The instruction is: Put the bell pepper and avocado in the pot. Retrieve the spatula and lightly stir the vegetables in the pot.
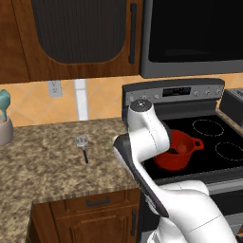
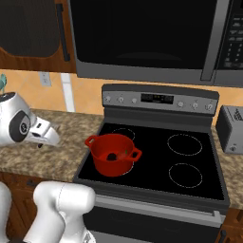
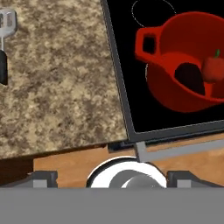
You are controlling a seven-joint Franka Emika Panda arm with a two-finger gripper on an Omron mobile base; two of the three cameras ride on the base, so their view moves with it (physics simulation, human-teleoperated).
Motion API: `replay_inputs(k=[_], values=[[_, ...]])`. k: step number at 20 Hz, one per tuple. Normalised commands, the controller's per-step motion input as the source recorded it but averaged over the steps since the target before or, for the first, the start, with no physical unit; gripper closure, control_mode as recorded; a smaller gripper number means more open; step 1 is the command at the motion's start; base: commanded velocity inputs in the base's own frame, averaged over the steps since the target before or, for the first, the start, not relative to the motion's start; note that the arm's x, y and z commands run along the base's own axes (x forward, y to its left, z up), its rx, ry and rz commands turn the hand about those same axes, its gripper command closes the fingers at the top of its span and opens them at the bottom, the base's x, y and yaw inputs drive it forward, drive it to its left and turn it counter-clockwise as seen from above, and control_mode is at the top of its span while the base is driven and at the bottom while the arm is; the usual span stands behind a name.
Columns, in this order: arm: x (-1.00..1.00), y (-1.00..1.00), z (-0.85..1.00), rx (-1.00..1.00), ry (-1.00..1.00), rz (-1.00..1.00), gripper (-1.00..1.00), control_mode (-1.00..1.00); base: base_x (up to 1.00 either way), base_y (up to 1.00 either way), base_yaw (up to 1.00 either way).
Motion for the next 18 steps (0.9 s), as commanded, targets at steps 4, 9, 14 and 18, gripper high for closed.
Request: replay_inputs(k=[4,9,14,18], values=[[0.38,0.62,0.00,0.00,0.29,0.50,-1.00,-1.00,0.00,0.00,0.00],[0.54,0.48,-0.02,-0.01,0.20,0.60,-1.00,-1.00,0.00,0.00,0.00],[0.27,0.34,-0.20,-0.06,0.12,0.74,-1.00,-1.00,0.00,0.00,0.00],[0.16,0.29,-0.39,-0.12,0.12,0.76,-1.00,-1.00,0.00,0.00,0.00]])
